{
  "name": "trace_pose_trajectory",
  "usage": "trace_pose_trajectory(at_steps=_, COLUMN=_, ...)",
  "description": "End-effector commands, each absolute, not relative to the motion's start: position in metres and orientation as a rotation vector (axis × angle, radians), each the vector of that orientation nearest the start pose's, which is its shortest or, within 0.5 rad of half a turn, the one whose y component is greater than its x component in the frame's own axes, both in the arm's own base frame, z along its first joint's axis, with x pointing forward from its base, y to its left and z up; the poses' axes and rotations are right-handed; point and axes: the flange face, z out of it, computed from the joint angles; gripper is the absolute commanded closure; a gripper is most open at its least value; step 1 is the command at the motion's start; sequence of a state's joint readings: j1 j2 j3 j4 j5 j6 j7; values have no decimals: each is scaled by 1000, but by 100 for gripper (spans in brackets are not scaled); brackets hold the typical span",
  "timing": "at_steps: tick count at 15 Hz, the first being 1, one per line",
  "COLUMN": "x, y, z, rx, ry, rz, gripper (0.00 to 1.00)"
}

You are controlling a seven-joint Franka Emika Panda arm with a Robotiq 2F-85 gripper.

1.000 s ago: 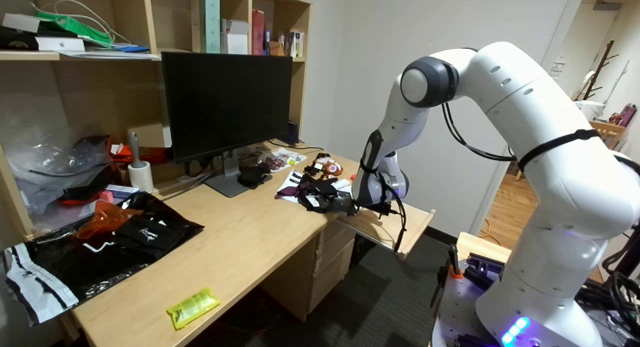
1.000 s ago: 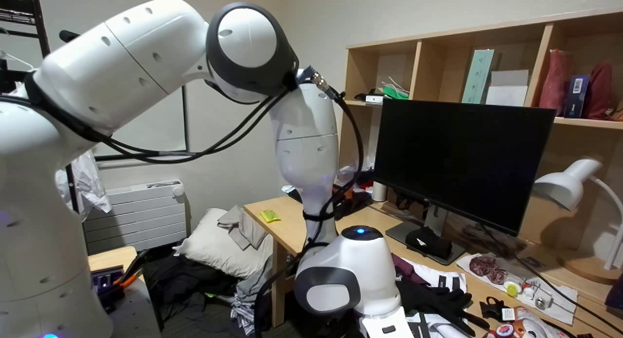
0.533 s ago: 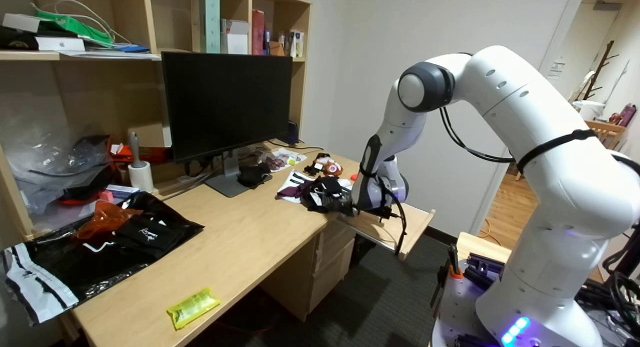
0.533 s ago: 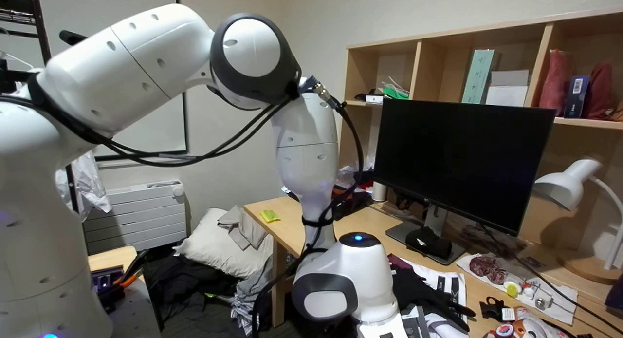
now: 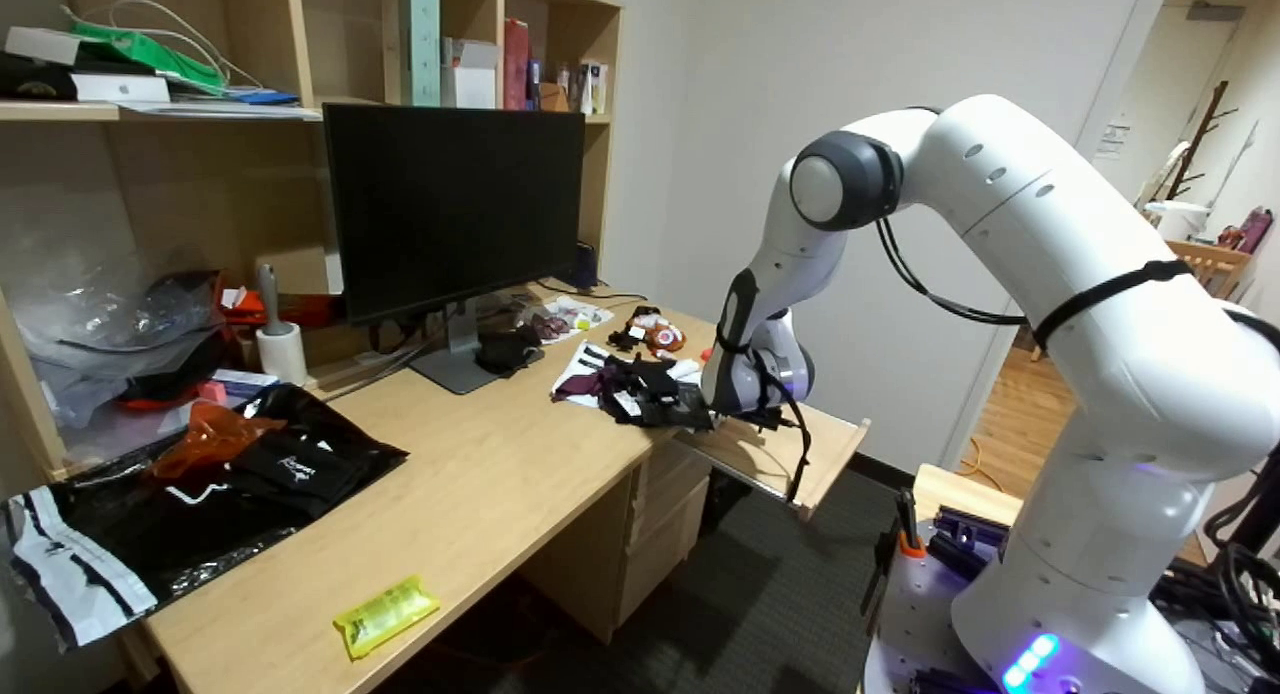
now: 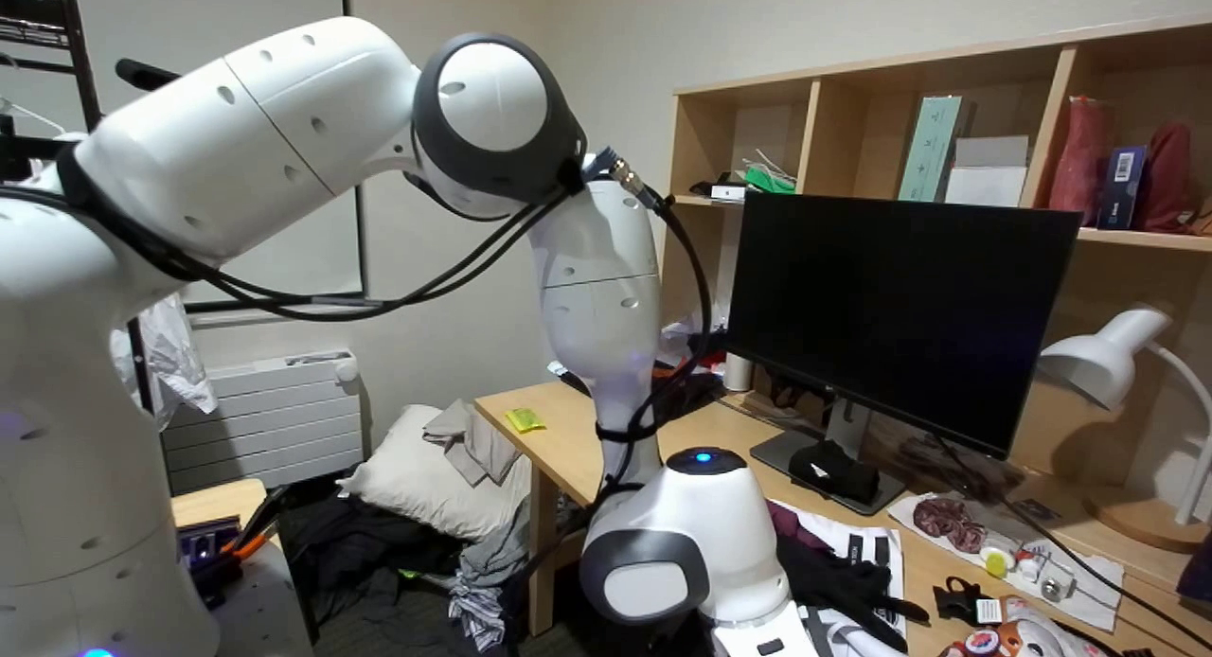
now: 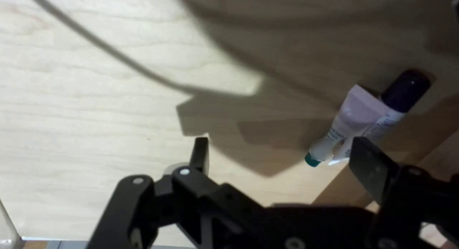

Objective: Move the two tubes from the pullout table to the top of the desk

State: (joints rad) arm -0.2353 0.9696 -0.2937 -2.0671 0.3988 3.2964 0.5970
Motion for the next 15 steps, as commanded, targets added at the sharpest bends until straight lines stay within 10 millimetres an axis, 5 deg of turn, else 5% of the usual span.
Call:
trace_pose_trajectory(at_steps=1, x=452, y=-320, z=18, rx=-2662, ry=2004, rz=-688, gripper=0)
trace_pose_trajectory(at_steps=10, x=450, y=-316, z=-9, rx=-2783, ry=1909, rz=-609, gripper=0)
trace_pose_trajectory(at_steps=15, x=438, y=-316, z=3, rx=-2851, ry=1847, rz=-473, gripper=0)
